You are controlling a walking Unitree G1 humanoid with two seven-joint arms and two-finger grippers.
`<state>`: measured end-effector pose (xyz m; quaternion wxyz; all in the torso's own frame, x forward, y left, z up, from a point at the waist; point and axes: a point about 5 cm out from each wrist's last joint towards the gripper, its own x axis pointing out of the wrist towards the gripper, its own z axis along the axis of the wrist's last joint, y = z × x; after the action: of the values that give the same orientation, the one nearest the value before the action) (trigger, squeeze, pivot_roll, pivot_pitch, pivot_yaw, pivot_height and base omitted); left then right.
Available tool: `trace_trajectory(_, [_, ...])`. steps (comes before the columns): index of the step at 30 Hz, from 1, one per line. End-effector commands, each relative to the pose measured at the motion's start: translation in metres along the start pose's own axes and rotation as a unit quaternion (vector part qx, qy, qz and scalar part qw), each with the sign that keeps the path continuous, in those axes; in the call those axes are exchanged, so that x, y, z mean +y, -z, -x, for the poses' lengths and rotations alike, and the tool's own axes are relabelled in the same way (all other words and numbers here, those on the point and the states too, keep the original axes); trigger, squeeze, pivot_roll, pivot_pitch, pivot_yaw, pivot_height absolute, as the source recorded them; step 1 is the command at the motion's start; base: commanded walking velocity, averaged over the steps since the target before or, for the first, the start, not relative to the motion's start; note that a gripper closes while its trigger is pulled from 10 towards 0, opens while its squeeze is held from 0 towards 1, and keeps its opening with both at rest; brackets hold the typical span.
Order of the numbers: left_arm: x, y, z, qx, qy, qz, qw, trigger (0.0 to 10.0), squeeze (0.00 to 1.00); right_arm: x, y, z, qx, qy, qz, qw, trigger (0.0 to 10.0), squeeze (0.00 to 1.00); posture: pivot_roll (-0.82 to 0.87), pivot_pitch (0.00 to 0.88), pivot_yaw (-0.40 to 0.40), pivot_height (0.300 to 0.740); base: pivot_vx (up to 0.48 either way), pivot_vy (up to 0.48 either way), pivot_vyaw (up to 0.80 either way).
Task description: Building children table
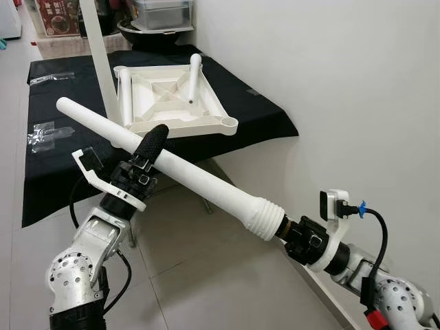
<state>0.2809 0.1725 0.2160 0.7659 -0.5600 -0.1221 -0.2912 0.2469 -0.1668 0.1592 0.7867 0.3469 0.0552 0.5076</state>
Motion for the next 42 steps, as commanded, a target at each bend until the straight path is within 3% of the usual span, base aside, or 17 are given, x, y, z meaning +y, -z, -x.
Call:
trace_trajectory(1, [0.002,-0.009,0.003,-0.031,-0.002,0.025,0.999,10.0,0.00,0.000,-0.005,0.007,-0.021,-0.003,-0.006,1.000,10.0,0.00,0.06,0.031,-0.088,0.740,0.000,0.000,0.00])
trace_trajectory(4, [0.006,-0.022,0.008,-0.070,0.003,0.054,0.996,10.0,0.00,0.002,-0.005,0.005,-0.021,-0.014,-0.014,1.000,10.0,0.00,0.05,0.022,-0.089,0.740,0.000,0.000,0.00])
trace_trajectory(9, [0.008,-0.026,0.011,-0.083,0.004,0.067,0.994,10.0,0.00,0.007,-0.001,0.002,-0.008,-0.033,-0.022,0.999,10.0,0.00,0.05,0.013,-0.089,0.740,0.000,0.000,0.00])
trace_trajectory(26, [0.008,-0.013,0.009,-0.039,0.011,0.086,0.996,10.0,0.00,0.011,0.014,-0.007,0.061,-0.064,-0.041,0.995,10.0,0.00,0.06,0.013,-0.088,0.740,0.000,0.000,0.00])
trace_trajectory(27, [0.008,-0.013,0.010,-0.037,0.012,0.085,0.996,8.9,0.00,0.011,0.015,-0.008,0.062,-0.066,-0.042,0.995,10.0,0.00,0.06,0.014,-0.089,0.740,0.000,0.000,0.00])
trace_trajectory(28, [0.008,-0.012,0.010,-0.037,0.013,0.088,0.995,0.0,0.00,0.011,0.015,-0.008,0.063,-0.068,-0.041,0.995,10.0,0.00,0.06,0.013,-0.085,0.740,0.000,0.000,0.00])
trace_trajectory(42, [0.012,-0.011,0.011,-0.050,0.001,0.104,0.993,0.0,0.00,0.010,0.009,-0.015,0.065,-0.081,-0.034,0.994,10.0,0.00,0.05,0.044,-0.083,0.740,0.000,0.000,0.00])
